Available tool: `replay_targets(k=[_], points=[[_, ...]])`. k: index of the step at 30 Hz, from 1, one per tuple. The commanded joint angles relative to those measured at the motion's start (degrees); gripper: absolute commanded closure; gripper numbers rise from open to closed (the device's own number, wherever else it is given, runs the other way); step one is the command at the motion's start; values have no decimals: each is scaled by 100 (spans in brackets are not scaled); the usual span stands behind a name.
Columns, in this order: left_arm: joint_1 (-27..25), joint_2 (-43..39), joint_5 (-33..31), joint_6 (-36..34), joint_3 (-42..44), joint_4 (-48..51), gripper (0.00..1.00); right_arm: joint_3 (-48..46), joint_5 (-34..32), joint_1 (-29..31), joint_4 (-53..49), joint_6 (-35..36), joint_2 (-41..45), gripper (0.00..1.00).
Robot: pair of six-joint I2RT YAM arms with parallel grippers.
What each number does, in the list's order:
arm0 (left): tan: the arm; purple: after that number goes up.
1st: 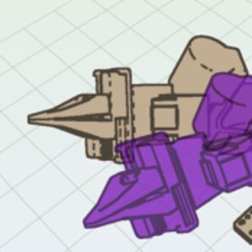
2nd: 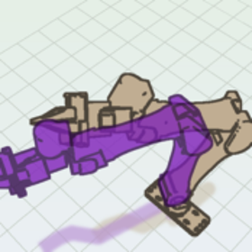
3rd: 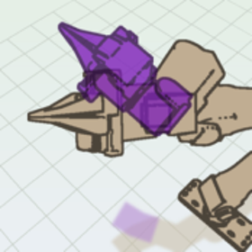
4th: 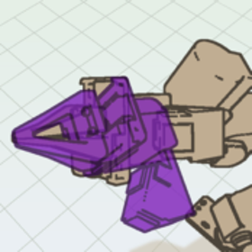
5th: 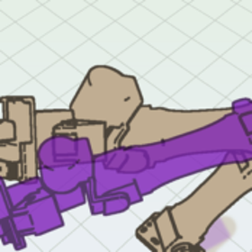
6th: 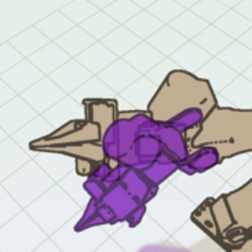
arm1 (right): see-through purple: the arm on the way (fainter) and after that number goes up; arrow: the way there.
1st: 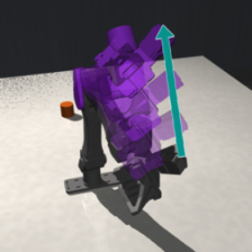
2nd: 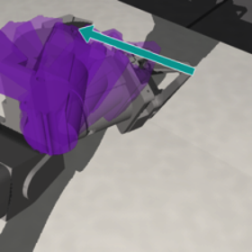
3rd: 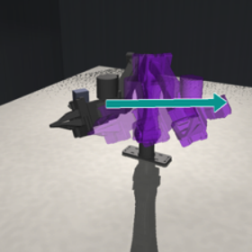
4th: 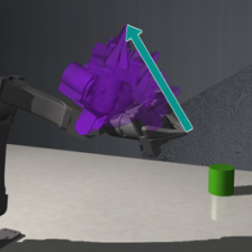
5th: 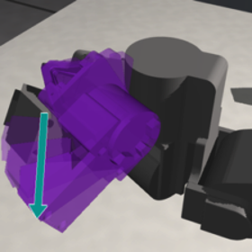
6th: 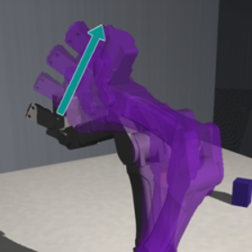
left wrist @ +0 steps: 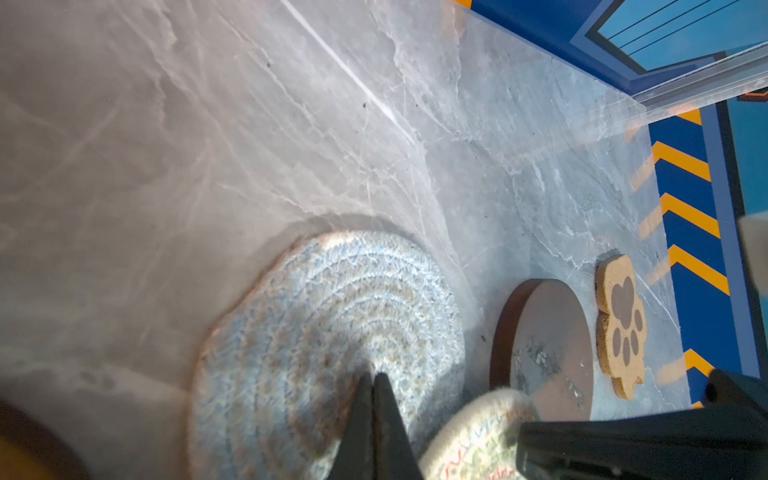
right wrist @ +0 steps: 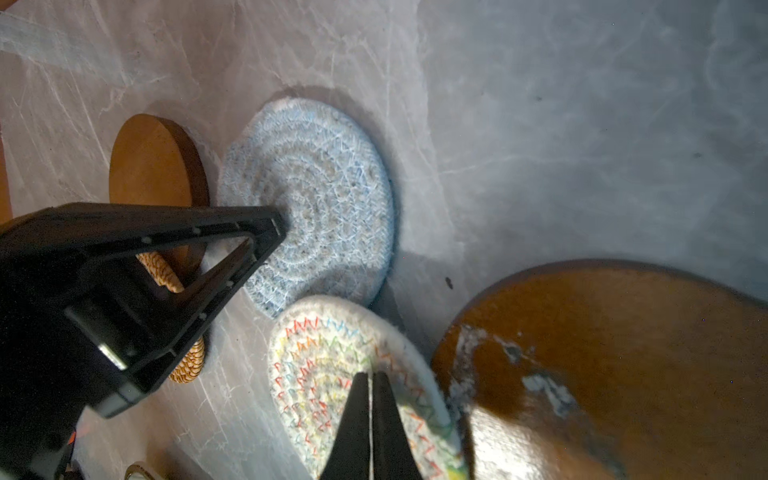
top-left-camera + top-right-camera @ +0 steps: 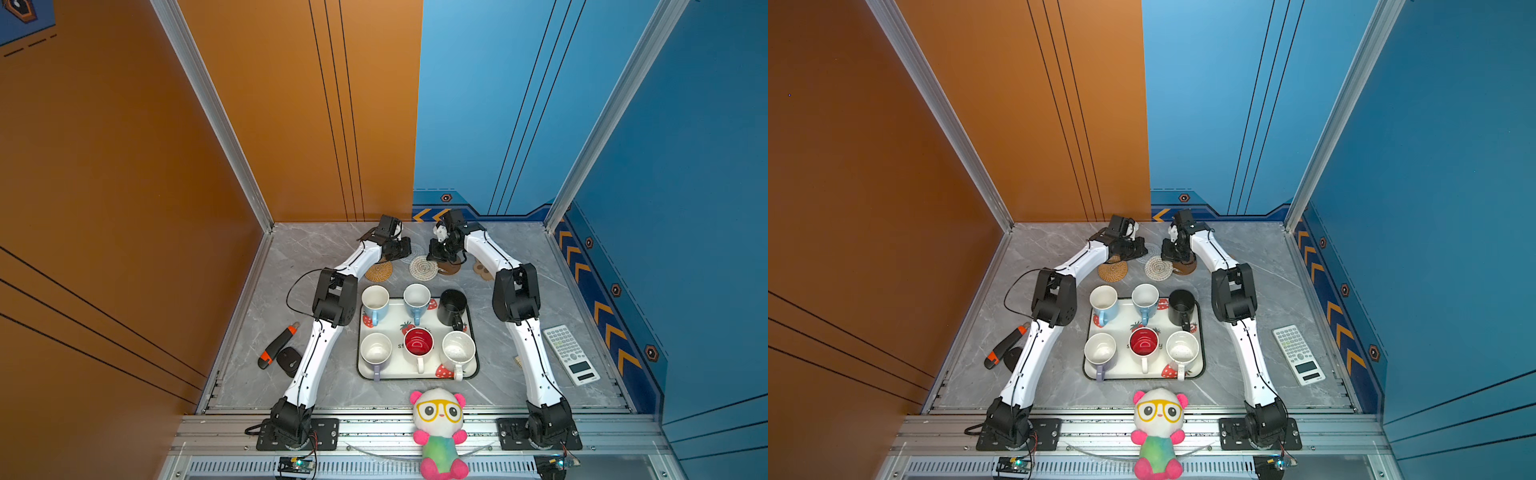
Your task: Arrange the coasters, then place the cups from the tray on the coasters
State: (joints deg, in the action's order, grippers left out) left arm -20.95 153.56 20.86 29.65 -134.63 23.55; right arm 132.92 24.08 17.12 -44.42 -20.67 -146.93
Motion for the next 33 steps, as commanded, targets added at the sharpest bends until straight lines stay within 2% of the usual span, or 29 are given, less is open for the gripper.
replay_targets(k=[1,14,25,33], points=[[143,-119,-356,19,499,580,100,70,115,19,-145,1,-5,100],[363,-1187,-1056,-220,2079,572,100,-364,71,-49,-113,177,665,100],[636,-2100,-1341,-351,2735,565,100,-487,62,-326,-144,164,892,100],[501,-2873,-1316,-373,2605,554,100,-443,-160,-516,-443,260,952,100]])
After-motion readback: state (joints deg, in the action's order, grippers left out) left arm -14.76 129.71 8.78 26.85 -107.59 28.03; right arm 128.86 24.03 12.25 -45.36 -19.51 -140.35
